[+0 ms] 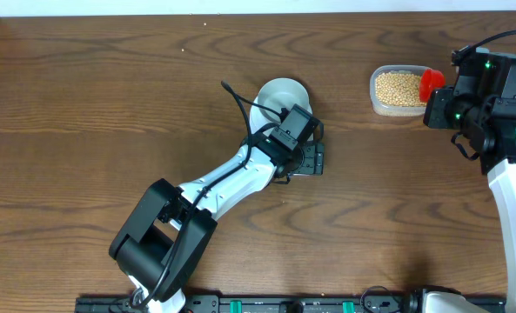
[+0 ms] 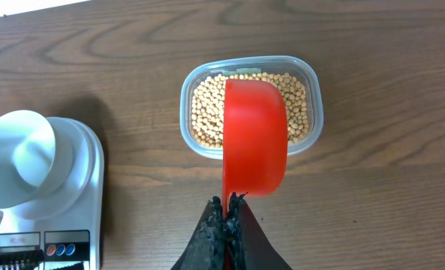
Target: Scoop item into bowl and weigh 50g on scale
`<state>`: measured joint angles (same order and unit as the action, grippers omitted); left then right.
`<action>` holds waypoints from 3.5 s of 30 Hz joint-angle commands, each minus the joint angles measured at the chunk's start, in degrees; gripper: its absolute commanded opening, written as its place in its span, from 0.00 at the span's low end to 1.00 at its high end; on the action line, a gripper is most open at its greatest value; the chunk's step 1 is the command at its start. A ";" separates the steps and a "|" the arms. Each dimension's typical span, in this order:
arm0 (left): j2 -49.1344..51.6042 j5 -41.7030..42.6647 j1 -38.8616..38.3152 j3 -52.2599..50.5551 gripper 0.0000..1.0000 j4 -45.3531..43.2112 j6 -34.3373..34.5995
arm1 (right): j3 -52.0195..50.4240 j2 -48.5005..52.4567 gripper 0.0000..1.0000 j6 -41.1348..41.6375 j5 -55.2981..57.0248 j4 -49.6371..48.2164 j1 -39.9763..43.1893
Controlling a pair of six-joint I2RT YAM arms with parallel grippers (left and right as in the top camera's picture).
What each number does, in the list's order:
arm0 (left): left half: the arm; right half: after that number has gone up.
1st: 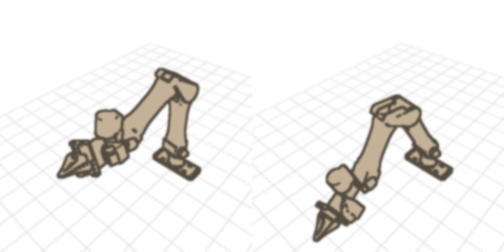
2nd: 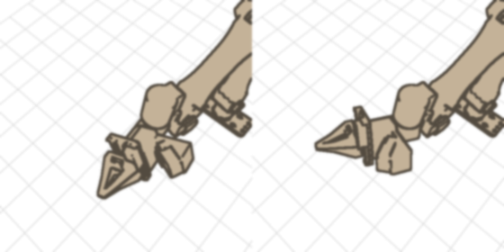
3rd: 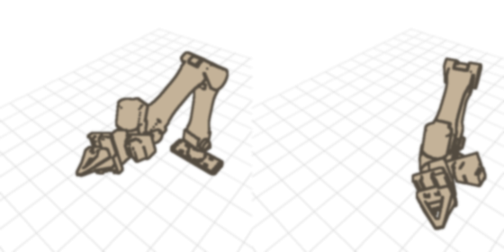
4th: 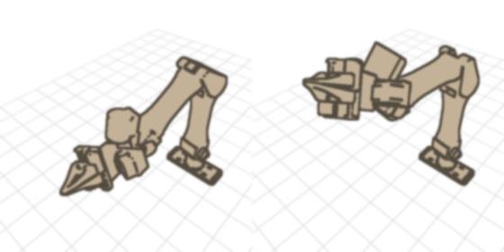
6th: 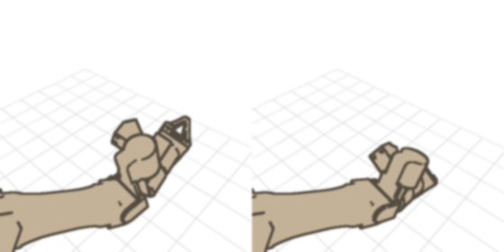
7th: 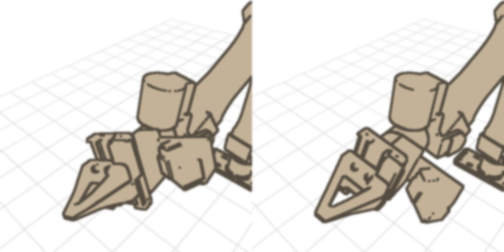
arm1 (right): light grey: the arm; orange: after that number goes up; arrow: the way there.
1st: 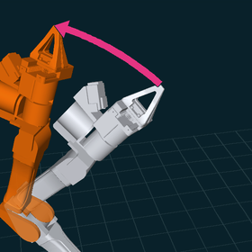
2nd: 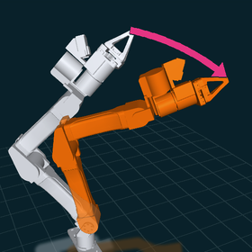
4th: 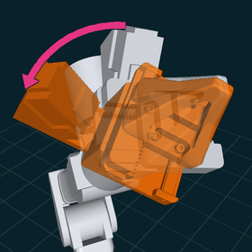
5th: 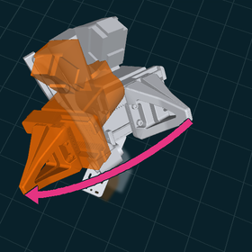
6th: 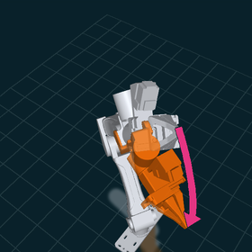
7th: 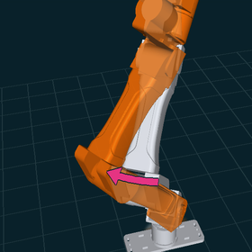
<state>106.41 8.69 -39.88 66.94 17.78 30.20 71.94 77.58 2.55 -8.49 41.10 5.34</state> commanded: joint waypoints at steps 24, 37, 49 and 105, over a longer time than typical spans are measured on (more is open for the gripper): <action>2.78 -0.57 -0.07 0.24 0.82 -1.68 -4.26 | 1.18 0.33 0.01 0.13 0.07 0.09 0.35; 3.02 -1.92 -0.04 0.24 0.82 -2.01 -4.70 | 1.18 0.33 0.01 0.13 0.48 0.11 0.35; 3.02 -4.26 -0.07 -0.04 0.82 -1.33 -4.68 | 1.18 0.33 0.01 0.13 0.48 0.35 0.35; 5.20 -0.15 -1.31 -0.09 0.82 -1.18 -4.68 | 1.18 0.33 0.01 0.13 0.48 0.70 0.35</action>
<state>108.66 7.11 -40.27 66.94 16.10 26.17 71.94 77.62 2.52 -8.45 41.76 5.34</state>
